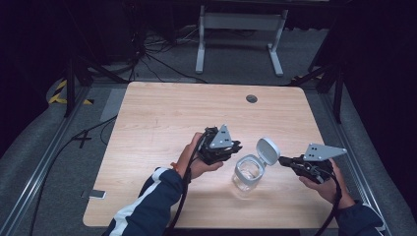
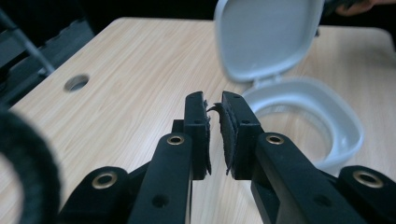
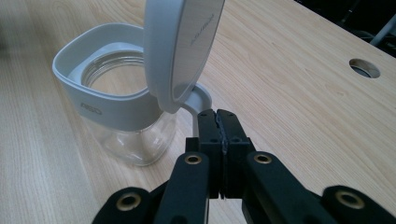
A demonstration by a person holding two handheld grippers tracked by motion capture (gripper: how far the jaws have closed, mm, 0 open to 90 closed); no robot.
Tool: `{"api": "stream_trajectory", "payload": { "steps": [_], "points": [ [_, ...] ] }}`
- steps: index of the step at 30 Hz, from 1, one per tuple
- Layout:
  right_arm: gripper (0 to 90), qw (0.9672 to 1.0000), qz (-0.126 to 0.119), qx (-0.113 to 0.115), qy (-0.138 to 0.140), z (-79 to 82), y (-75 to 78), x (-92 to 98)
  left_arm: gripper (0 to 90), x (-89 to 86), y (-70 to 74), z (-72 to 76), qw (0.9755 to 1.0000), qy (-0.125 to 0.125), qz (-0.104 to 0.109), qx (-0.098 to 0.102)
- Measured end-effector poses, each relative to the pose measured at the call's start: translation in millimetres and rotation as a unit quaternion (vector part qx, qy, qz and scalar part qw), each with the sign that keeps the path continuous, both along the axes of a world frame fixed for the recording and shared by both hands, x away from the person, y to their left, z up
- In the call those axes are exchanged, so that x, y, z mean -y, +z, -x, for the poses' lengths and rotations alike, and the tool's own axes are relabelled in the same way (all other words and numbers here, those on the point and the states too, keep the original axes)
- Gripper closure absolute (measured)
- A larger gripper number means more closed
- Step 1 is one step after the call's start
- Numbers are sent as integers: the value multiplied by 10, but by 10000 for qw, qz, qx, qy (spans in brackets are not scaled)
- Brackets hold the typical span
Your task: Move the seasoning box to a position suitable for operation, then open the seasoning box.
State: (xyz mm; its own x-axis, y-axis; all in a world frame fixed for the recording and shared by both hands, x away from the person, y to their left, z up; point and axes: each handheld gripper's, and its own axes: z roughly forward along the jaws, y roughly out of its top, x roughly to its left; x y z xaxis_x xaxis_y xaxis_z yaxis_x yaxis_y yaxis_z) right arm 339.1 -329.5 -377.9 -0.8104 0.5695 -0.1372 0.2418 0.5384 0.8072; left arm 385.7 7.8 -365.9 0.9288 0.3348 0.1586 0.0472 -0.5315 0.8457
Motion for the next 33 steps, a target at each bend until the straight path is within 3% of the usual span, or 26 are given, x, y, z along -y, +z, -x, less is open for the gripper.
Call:
{"api": "stream_trajectory", "payload": {
  "steps": [3,6,9,12,18,23,25,27,28,33],
  "points": [
    [899,10000,-33,-32,-23,-16,5,-1,793,-216,-99,14,9996,182,-230,-21],
    [898,10000,-26,-30,-19,-18,7,-2,778,-338,-153,23,9992,283,-282,-47],
    [898,10000,-22,-29,-19,-16,6,2,755,-536,-267,38,9978,432,-493,-65],
    [899,10000,-31,-22,-20,-11,12,0,726,-750,-388,48,9947,666,-773,-147],
    [898,10000,-22,23,11,-11,28,-19,627,-1179,-569,122,9882,971,-1107,-429],
    [897,10000,4,-11,-18,-9,34,1,577,-1505,-684,215,9815,1347,-1223,-593],
    [896,10000,55,23,-27,-7,36,6,575,-1556,-704,233,9808,1387,-1221,-629],
    [890,9996,240,103,-69,8,38,22,559,-1690,-773,271,9785,1505,-1213,-715],
    [885,9994,317,116,-97,16,41,40,551,-1690,-773,271,9785,1505,-1213,-715],
    [856,9989,400,151,-214,45,27,103,501,-1870,-880,328,9750,1654,-1188,-887]
  ]
}}
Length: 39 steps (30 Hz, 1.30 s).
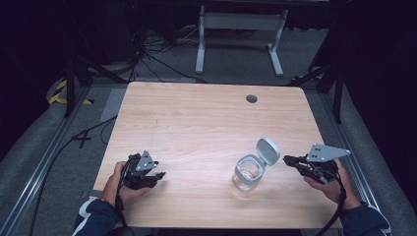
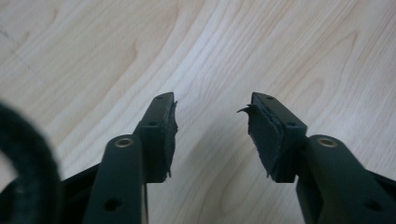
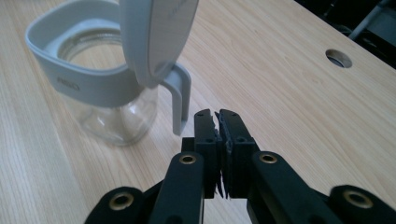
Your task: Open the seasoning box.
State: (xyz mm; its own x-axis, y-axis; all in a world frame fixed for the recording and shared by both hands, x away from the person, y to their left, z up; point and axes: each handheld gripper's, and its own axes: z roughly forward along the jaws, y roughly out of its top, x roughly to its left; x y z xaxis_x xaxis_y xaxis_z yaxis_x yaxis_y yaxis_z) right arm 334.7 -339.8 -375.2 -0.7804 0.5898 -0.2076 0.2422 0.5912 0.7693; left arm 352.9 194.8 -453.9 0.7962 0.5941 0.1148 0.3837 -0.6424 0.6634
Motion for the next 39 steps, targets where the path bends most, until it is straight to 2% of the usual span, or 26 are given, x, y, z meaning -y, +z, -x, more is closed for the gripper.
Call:
{"api": "stream_trajectory", "payload": {
  "steps": [2,6,9,11,14,16,19,22,30,34,39],
  "points": [
    [798,9999,133,-32,-22,11,-29,38,458,-85,-50,1,9998,101,97,-110],
    [677,9997,224,-80,-95,16,-113,117,378,-183,-129,6,9992,300,184,-213],
    [646,9996,238,-78,-139,27,-167,167,331,-212,-163,13,9989,323,238,-249],
    [589,9994,268,-83,-212,36,-221,216,319,-235,-180,20,9984,364,334,-291],
    [557,9989,345,-98,-297,64,-328,323,287,-270,-210,20,9974,372,492,-369],
    [529,9984,360,-68,-437,93,-396,405,260,-273,-240,10,9963,478,626,-329],
    [500,9973,170,-151,-699,137,-488,549,231,-264,-247,9,9961,498,636,-347],
    [463,9948,45,-313,-972,185,-606,719,197,-259,-272,9,9956,544,711,-264],
    [410,9898,-169,-668,-1246,334,-841,1004,189,-257,-274,4,9955,546,722,-266],
    [372,9873,-385,-708,-1370,383,-898,1098,189,-257,-274,6,9955,557,719,-270],
    [336,9845,-450,-731,-1529,382,-908,1122,188,-263,-274,10,9956,568,705,-239]
  ]
}}
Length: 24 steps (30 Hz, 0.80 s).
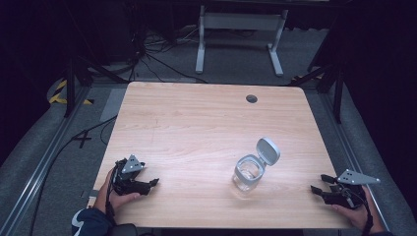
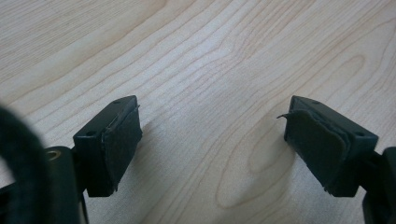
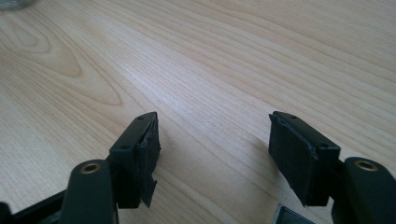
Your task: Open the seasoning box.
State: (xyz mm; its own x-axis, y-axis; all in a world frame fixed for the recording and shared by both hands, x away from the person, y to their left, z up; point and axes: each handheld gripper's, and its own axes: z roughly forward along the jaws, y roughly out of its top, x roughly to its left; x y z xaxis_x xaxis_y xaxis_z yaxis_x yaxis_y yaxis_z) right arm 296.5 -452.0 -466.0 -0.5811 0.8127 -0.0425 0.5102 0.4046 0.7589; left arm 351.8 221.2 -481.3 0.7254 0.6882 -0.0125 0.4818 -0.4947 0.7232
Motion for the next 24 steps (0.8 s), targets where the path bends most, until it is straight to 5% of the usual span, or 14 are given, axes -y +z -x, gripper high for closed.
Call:
{"api": "stream_trajectory", "payload": {
  "steps": [24],
  "points": [
    [286,10000,-43,-82,18,-4,-4,-22,179,-1,4,3,9999,66,-67,45]
  ]
}}
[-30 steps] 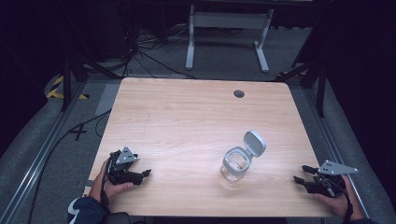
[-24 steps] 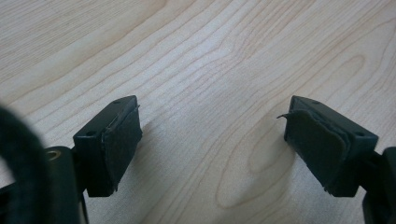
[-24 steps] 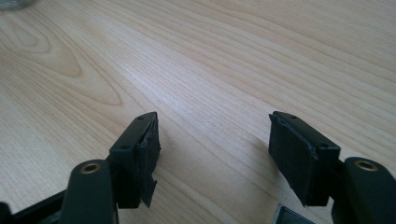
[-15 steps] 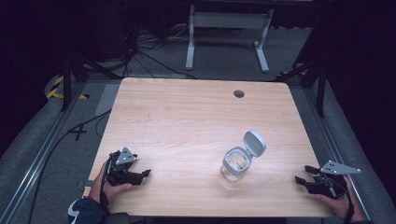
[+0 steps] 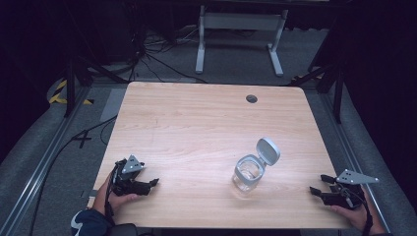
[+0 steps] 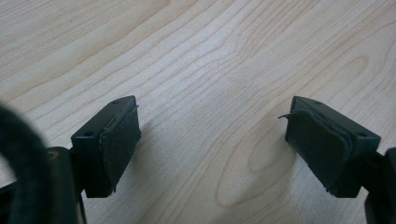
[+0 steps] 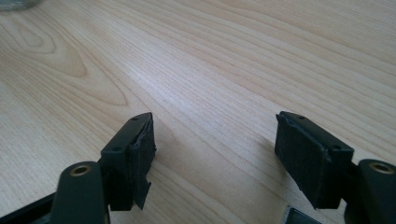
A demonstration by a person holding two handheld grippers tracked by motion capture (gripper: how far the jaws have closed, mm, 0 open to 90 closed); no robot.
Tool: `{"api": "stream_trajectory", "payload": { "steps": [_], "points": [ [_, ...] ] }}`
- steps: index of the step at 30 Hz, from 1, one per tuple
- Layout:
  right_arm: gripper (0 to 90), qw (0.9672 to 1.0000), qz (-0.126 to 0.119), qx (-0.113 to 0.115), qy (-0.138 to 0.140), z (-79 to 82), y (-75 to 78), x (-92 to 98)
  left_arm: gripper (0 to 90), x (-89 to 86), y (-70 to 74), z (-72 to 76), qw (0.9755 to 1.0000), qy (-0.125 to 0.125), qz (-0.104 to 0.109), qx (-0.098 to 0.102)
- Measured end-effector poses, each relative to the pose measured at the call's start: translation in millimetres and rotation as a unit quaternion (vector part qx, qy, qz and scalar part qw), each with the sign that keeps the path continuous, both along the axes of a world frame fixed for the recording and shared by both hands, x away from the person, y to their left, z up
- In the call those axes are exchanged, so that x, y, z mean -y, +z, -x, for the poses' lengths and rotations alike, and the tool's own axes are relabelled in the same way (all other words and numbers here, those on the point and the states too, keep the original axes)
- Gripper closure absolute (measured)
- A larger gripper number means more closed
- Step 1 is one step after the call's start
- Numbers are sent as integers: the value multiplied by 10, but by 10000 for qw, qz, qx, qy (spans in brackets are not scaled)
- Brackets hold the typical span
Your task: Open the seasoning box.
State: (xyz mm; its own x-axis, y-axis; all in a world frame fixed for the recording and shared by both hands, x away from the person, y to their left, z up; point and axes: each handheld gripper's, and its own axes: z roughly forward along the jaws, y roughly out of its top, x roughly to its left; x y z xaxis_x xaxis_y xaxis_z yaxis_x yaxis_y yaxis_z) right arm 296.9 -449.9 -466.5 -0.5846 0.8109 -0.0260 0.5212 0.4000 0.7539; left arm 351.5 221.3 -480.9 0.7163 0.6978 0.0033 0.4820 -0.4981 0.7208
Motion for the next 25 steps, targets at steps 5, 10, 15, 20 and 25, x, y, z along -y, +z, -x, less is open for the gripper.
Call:
{"api": "stream_trajectory", "payload": {
  "steps": [5,10,15,20,25],
  "points": [
    [281,10000,1,-9,-18,-1,1,-8,176,9,-5,9,9999,36,71,-76],
    [281,10000,1,-9,-17,-1,1,-8,168,9,-5,5,9999,53,62,-78],
    [276,10000,31,7,-27,-6,0,-11,166,7,0,5,9999,45,42,-103],
    [276,10000,32,7,-33,-5,0,-11,160,8,6,-2,9999,54,10,-111],
    [270,10000,19,-15,-47,-8,0,-18,156,10,6,-1,9999,60,11,-131]
  ]
}}
